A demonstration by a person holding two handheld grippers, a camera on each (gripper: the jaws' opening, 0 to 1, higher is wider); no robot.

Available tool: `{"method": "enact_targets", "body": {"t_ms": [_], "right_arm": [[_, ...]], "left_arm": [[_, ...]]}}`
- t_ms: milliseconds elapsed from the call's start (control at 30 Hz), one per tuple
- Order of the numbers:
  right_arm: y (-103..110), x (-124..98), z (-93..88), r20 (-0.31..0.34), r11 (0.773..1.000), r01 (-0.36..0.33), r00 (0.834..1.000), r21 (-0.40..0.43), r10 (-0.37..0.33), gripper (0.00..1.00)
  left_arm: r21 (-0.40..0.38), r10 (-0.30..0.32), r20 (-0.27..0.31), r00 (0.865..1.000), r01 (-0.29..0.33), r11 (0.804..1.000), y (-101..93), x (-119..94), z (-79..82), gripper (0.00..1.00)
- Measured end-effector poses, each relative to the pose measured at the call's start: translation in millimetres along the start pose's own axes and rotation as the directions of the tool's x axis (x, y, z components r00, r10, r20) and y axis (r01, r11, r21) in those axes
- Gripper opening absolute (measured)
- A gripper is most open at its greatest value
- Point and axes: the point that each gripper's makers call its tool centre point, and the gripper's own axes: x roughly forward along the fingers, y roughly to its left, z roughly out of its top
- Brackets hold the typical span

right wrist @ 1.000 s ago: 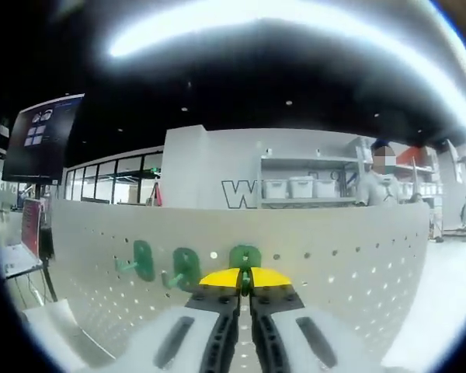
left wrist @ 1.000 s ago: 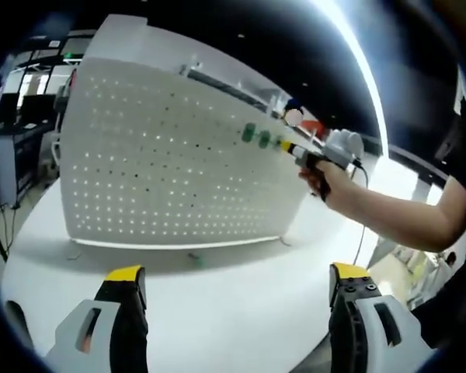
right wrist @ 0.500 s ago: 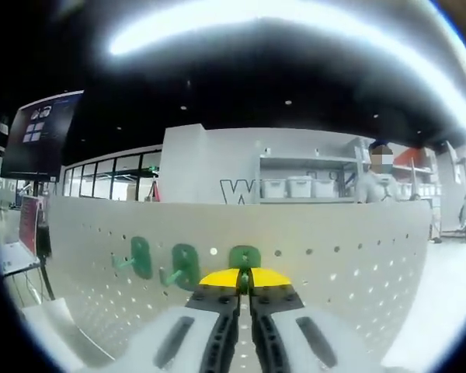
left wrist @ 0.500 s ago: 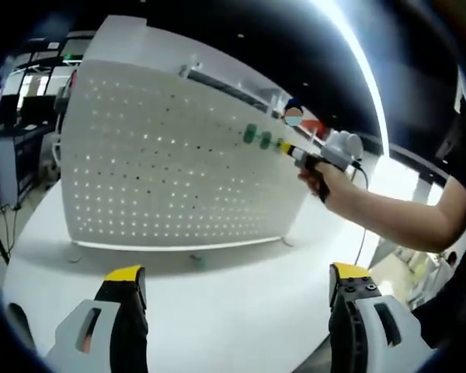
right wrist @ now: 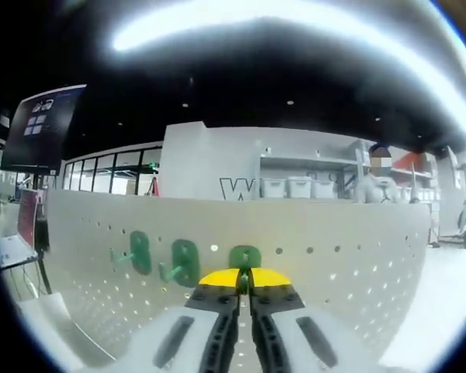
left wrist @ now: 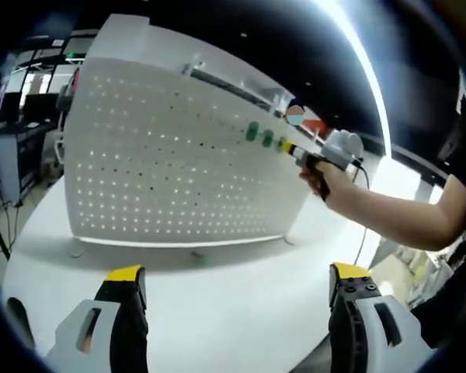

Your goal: Insert the hook assembly into the mounting plate slot until the hook locks in place.

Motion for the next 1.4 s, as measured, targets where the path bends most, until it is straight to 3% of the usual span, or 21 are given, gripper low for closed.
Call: {"method": "enact_targets", "body": {"t_ms": [267, 667, 1033, 1400], "right_arm": [[1, -1, 0.3, -0.014, 0.999, 0.002, 1.000, -0.038, -0.002, 0.01], [6, -3, 7.3, -0.015, 0.999, -0.003, 1.000, -0.038, 0.002, 0.12], [6, -13, 34.0, 0.023, 0.999, 0.002, 1.000, -0.047, 0.000, 0.15], [9, -41, 58.9, 0.041, 0.998, -0.014, 0.999, -0.060, 0.016, 0.17]], "left_arm": [[0.005, 0.003, 0.003, 1.000, -0.003, 1.000, 0.2, -2, 2.1, 1.00], [-0.004, 0.021, 0.007, 1.000, -0.021, 1.000, 3.8, -10, -2.0, 1.00], [0.010, 0.032, 0.003, 0.999, -0.032, 0.999, 3.4, -18, -5.3, 1.00], [0.008, 0.044, 0.006, 0.999, -0.044, 0.999, 4.8, -34, -11.2, 1.00]]}}
